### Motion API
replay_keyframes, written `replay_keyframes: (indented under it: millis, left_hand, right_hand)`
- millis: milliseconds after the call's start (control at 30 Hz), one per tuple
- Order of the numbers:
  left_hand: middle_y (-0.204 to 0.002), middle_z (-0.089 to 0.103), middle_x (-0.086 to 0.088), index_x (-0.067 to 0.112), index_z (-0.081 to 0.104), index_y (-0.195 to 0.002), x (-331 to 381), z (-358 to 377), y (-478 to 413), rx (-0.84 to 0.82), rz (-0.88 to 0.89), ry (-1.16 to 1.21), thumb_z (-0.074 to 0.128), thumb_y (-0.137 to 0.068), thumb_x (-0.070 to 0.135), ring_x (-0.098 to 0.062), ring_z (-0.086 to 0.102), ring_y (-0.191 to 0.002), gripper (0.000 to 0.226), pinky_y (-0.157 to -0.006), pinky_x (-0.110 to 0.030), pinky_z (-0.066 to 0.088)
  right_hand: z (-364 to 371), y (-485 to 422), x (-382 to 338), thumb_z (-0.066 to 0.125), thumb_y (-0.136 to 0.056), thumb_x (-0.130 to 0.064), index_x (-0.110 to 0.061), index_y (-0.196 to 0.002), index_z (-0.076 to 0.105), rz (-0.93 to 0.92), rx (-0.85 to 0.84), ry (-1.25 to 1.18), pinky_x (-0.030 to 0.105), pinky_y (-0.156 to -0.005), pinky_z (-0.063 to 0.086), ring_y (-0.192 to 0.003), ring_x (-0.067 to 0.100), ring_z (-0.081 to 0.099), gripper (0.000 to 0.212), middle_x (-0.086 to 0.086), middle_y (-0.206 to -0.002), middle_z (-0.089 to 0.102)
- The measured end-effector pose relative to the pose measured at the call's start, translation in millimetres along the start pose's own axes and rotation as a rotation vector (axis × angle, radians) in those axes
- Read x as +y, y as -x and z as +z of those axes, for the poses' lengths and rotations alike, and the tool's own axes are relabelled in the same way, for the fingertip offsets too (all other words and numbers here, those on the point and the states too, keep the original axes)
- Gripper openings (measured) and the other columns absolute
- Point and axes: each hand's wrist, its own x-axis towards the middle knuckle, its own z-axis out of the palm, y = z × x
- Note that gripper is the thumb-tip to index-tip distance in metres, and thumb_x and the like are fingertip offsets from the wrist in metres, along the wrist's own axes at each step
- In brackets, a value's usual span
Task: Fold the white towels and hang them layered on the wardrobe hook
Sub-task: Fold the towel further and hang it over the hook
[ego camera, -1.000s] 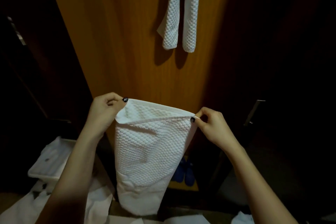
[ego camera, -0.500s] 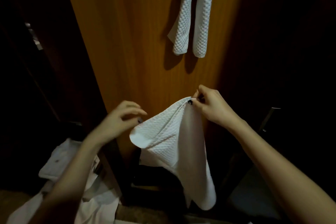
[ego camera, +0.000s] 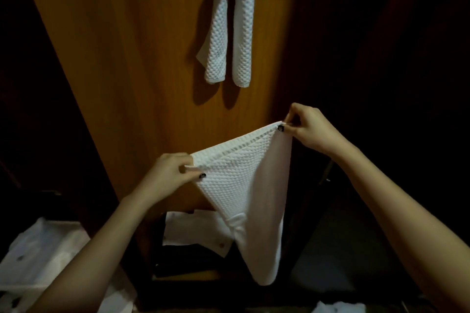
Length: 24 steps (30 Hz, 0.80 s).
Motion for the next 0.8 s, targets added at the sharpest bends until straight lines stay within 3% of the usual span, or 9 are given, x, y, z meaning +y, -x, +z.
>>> replay_keyframes:
  millis: [67,167,300,400,567,667,800]
  left_hand:
    - [-0.063,0.055,-0.005,0.007,0.059,-0.062,-3.0,-4.1,-10.9,0.051,-0.014,0.037,0.079,-0.081,0.019,-0.016,0.047,-0.057,0.029,-0.054,-0.034,0.033]
    - [-0.058,0.052,0.005,0.007,0.059,-0.064,-4.8,-13.2,-18.6,0.025,-0.035,0.198,0.078,-0.081,0.014,-0.002,0.042,-0.054,0.026,-0.052,-0.022,0.027]
    - [-0.057,0.049,0.015,0.008,0.053,-0.064,3.2,-26.8,-22.5,0.027,-0.055,0.389,0.074,-0.082,0.009,0.003,0.041,-0.055,0.027,-0.051,-0.011,0.029]
    - [-0.061,0.055,0.017,0.013,0.052,-0.068,10.5,-41.3,-20.0,0.129,-0.055,0.494,0.070,-0.084,0.003,0.005,0.050,-0.060,0.026,-0.055,-0.008,0.037]
    - [-0.072,0.063,0.008,0.024,0.055,-0.090,30.2,-68.5,-11.4,0.293,-0.061,0.621,0.066,-0.086,-0.001,0.001,0.060,-0.063,0.028,-0.057,-0.013,0.048]
    - [-0.080,0.066,0.007,0.035,0.057,-0.108,39.8,-88.7,1.3,0.245,0.041,0.565,0.067,-0.085,-0.002,0.001,0.060,-0.068,0.044,-0.063,-0.013,0.050]
    - [-0.098,0.068,0.026,0.037,0.067,-0.100,41.9,-124.4,7.0,0.166,0.021,0.191,0.074,-0.084,0.008,0.010,0.061,-0.093,0.034,-0.080,-0.005,0.042]
  right_hand:
    - [-0.6,3.7,8.0,0.067,-0.090,-0.013,-0.017,-0.081,0.057,0.010,-0.046,0.050,0.010,-0.057,0.043,-0.073,0.004,0.059,0.014,-0.011,-0.078,0.060]
    - [4.0,11.0,17.5,0.065,-0.091,-0.011,-0.019,-0.088,0.054,0.018,-0.084,0.057,0.013,-0.056,0.044,-0.073,0.010,0.059,0.014,-0.009,-0.081,0.059]
    - [6.0,10.3,18.6,0.060,-0.094,-0.012,-0.009,-0.109,0.064,-0.003,-0.085,0.115,0.010,-0.064,0.041,-0.086,0.008,0.057,0.015,-0.001,-0.100,0.064]
    - [3.9,9.0,8.0,0.056,-0.096,-0.012,-0.006,-0.100,0.064,-0.075,-0.076,0.171,0.022,-0.068,0.039,-0.090,0.019,0.057,0.011,0.005,-0.098,0.061]
    - [6.4,12.4,-17.2,0.051,-0.099,-0.018,-0.003,-0.096,0.048,-0.113,-0.041,0.084,0.047,-0.063,0.046,-0.072,0.028,0.058,0.015,0.010,-0.082,0.060]
    - [1.7,10.2,-25.0,0.051,-0.100,-0.022,-0.003,-0.096,0.048,-0.154,-0.042,0.055,0.046,-0.060,0.045,-0.067,0.029,0.059,0.021,0.011,-0.077,0.061]
    - [-0.6,12.6,-39.4,0.053,-0.100,-0.019,-0.004,-0.089,0.050,-0.287,0.011,-0.025,0.035,-0.057,0.041,-0.064,0.021,0.058,0.019,0.007,-0.076,0.062]
